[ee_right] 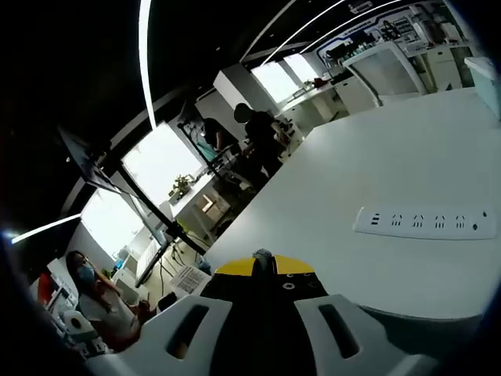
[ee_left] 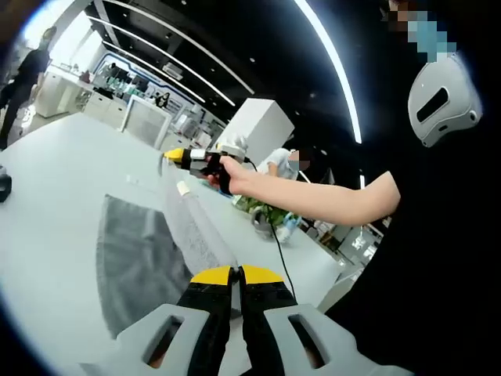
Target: Fold the towel on the table until its edges align and the towel forms a compact rectangular stack.
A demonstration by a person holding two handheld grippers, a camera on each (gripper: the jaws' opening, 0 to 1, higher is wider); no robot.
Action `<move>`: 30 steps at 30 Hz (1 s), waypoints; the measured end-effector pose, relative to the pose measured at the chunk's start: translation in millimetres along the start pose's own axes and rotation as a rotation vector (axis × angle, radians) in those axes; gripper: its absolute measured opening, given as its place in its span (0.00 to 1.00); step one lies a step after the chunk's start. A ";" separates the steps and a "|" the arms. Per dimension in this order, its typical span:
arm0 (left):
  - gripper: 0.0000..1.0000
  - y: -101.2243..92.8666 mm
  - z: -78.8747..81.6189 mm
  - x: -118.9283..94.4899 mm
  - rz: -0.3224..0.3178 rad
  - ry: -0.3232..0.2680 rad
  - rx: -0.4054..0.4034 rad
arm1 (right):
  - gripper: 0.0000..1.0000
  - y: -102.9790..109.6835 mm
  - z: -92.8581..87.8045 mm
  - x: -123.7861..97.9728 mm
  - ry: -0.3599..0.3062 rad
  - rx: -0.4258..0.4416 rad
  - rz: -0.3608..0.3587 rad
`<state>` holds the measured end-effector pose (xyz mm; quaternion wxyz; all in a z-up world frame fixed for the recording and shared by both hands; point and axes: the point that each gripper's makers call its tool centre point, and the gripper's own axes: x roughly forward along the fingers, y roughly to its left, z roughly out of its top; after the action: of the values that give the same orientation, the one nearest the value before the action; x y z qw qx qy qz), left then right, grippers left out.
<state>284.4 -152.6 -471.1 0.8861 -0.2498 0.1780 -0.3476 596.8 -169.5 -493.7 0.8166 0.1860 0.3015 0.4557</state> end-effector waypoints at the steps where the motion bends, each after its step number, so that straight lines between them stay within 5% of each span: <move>1: 0.03 -0.2 2.1 -1.3 -0.003 -0.001 0.002 | 0.04 2.4 1.8 2.5 -0.001 -0.021 0.003; 4: 0.03 5.5 2.3 -2.2 0.005 0.003 0.007 | 0.04 1.6 -0.8 11.7 0.016 -0.032 0.000; 13: 0.03 44.5 -37.7 1.8 0.131 0.138 0.042 | 0.04 -22.3 -32.5 36.3 0.108 -0.033 -0.082; 23: 0.03 63.0 -61.0 7.5 0.154 0.222 0.036 | 0.04 -37.3 -54.0 58.2 0.180 -0.021 -0.120; 30: 0.03 80.9 -64.8 2.3 0.190 0.211 -0.019 | 0.04 -45.0 -65.4 70.6 0.210 0.001 -0.134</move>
<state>297.0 -123.6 -569.9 0.8890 -0.2024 0.2962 -0.2846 610.4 -130.4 -591.6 0.8091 0.1168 0.3975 0.4167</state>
